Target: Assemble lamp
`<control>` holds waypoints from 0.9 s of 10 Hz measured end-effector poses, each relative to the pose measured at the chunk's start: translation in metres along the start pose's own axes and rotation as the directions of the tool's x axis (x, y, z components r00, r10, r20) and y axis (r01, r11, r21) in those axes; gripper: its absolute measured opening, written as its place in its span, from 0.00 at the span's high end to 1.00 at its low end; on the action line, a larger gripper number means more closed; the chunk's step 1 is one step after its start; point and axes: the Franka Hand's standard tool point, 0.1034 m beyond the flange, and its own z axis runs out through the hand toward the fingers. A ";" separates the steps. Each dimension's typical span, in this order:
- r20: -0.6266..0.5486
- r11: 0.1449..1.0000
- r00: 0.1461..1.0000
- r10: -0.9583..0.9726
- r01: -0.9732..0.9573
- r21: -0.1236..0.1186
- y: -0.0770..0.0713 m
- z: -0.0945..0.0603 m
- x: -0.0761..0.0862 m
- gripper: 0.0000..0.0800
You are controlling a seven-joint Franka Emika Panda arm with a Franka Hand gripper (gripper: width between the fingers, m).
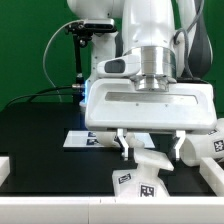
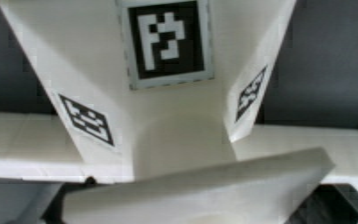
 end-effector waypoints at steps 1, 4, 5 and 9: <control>0.001 1.000 1.000 0.021 -0.021 0.018 -0.002 0.001 0.001 0.34; 0.004 0.996 0.998 0.065 -0.066 0.055 -0.024 0.005 -0.002 0.34; 0.005 0.994 0.996 0.091 -0.092 0.066 -0.038 0.005 -0.001 0.34; 0.009 0.990 0.994 0.112 -0.112 0.086 -0.071 0.006 0.002 0.34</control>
Offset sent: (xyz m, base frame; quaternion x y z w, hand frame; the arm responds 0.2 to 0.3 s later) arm 0.0078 0.0353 -0.0129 0.0544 0.0142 0.0823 0.9950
